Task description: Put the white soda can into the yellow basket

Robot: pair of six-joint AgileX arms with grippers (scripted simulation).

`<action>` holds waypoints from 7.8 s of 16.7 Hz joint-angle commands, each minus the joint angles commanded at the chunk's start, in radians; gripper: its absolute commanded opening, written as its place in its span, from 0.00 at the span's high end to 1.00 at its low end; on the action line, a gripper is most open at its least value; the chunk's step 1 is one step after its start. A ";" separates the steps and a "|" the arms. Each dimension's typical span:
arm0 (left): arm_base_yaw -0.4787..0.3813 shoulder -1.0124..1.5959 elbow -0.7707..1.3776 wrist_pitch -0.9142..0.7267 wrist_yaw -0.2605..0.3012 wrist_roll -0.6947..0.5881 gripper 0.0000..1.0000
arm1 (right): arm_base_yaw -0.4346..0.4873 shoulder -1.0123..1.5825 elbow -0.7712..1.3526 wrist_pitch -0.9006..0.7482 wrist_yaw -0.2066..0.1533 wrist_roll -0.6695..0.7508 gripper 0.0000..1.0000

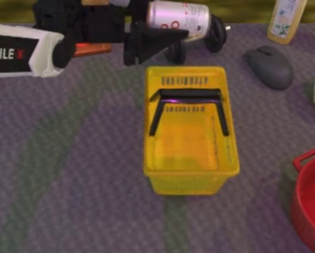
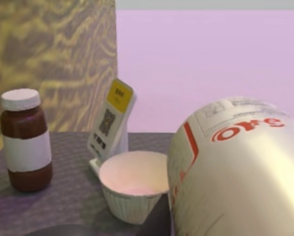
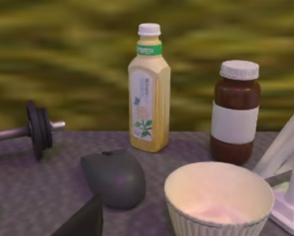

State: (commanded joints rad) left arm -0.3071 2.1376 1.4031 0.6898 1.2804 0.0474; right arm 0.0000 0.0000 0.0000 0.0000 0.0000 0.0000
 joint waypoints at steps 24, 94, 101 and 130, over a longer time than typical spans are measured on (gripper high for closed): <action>0.020 0.231 -0.079 0.316 0.003 -0.007 0.32 | 0.000 0.000 0.000 0.000 0.000 0.000 0.00; 0.327 -2.138 -1.403 -0.690 -1.280 -0.047 0.00 | 0.651 2.290 2.176 -1.457 0.004 -1.091 0.68; 0.327 -2.138 -1.403 -0.690 -1.280 -0.047 0.00 | 0.651 2.290 2.176 -1.457 0.004 -1.091 1.00; 0.327 -2.138 -1.403 -0.690 -1.280 -0.047 0.00 | 0.649 2.292 2.180 -1.460 0.004 -1.092 1.00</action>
State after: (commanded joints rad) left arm 0.0200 0.0000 0.0000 0.0000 0.0000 0.0000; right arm 0.6493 2.2917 2.1805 -1.4603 0.0043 -1.0920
